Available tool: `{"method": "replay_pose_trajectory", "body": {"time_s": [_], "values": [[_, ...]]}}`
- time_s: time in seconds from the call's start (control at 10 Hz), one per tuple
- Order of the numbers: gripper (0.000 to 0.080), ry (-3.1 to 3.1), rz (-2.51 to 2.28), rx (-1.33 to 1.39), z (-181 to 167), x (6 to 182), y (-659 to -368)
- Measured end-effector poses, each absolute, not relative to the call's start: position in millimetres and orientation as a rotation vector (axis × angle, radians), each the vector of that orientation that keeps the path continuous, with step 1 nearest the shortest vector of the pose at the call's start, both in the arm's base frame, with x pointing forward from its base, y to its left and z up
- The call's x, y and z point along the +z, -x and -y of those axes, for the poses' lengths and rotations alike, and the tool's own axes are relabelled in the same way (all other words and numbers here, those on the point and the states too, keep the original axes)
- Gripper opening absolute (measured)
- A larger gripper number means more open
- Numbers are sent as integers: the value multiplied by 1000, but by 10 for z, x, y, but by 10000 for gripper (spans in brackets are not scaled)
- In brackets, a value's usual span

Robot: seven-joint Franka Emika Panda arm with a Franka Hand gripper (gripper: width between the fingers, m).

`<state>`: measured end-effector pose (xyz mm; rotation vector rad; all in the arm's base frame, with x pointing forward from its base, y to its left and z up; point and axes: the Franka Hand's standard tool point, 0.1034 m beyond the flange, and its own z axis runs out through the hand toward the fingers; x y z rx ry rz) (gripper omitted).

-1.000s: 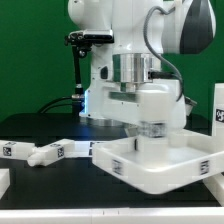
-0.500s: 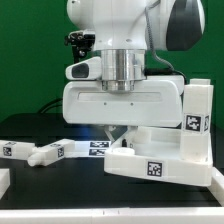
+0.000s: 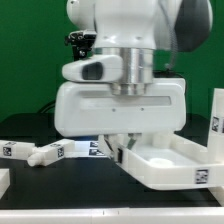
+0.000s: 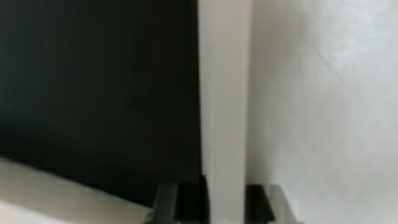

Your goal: Assemble desk

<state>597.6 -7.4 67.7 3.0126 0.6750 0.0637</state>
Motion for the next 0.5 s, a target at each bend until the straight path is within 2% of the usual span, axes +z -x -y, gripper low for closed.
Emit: {"method": "replay_pose_trajectory", "body": {"time_s": [0.4, 0.5], "values": [[44, -2892, -989, 29, 207, 661, -5959], [44, -2778, -1253, -8, 267, 710, -6067]]}}
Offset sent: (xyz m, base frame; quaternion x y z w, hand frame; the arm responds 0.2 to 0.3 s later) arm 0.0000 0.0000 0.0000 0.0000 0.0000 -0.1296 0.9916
